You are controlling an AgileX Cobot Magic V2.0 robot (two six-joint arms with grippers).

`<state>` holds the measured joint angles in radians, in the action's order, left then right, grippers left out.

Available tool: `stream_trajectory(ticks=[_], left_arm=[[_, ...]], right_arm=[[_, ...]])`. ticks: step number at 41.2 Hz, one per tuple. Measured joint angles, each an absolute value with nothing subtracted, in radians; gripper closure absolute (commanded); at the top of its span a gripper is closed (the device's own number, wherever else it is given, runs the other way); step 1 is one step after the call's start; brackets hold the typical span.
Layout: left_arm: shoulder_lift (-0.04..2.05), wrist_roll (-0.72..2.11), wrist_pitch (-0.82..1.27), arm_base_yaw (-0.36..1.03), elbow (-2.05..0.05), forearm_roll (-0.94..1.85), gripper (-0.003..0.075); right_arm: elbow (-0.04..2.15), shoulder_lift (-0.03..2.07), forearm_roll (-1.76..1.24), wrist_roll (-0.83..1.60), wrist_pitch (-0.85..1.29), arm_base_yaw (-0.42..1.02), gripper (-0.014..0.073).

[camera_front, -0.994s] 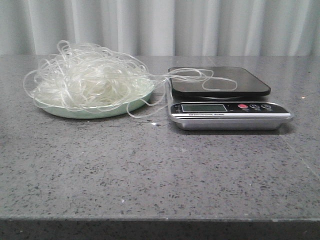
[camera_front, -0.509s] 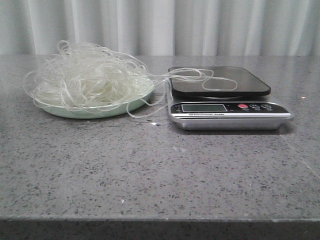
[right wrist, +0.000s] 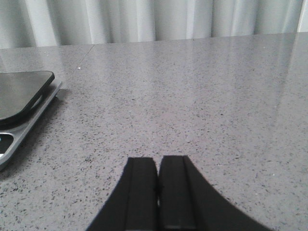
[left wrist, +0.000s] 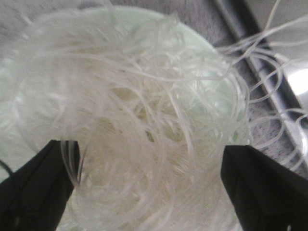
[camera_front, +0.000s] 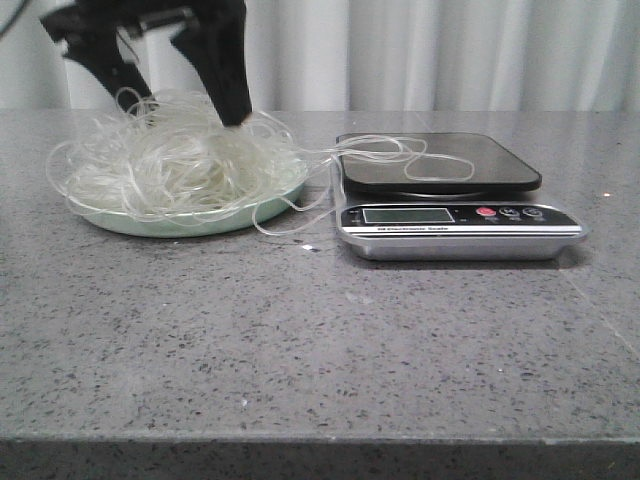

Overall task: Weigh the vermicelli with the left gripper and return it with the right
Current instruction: 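Lower the left gripper into the vermicelli pile and close on it, then lift the vermicelli with the left gripper and carry it over the scale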

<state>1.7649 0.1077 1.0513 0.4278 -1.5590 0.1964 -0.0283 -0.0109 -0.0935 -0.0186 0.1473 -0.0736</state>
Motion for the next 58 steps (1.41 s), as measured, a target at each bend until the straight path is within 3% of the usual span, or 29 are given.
stream_trajectory(ticks=[12, 18, 21, 22, 24, 27, 39, 58], left_arm=[[1.837, 0.109, 1.114, 0.441, -1.573, 0.143, 0.0112], [1.840, 0.110, 1.122, 0.441, -1.577, 0.137, 0.0300], [1.840, 0.110, 1.123, 0.441, -1.577, 0.135, 0.0446], [1.840, 0.110, 1.124, 0.441, -1.577, 0.135, 0.0527], [1.840, 0.110, 1.125, 0.441, -1.577, 0.135, 0.0602], [1.840, 0.110, 1.127, 0.441, -1.579, 0.139, 0.0563], [1.848, 0.110, 1.182, 0.441, -1.626, 0.128, 0.0583], [1.861, 0.110, 1.260, 0.452, -1.998, 0.189, 0.0582]], right_arm=[[-0.028, -0.011, -0.093, -0.019, 0.147, -0.074, 0.0443], [-0.028, -0.011, -0.093, -0.019, 0.147, -0.074, 0.0443], [-0.028, -0.011, -0.093, -0.019, 0.147, -0.074, 0.0443], [-0.028, -0.011, -0.093, -0.019, 0.147, -0.074, 0.0443], [-0.028, -0.011, -0.093, -0.019, 0.147, -0.074, 0.0443], [-0.028, -0.011, -0.093, -0.019, 0.147, -0.074, 0.0443], [-0.028, -0.011, -0.093, -0.019, 0.147, -0.074, 0.0443], [-0.028, -0.011, -0.093, -0.019, 0.147, -0.074, 0.0443]])
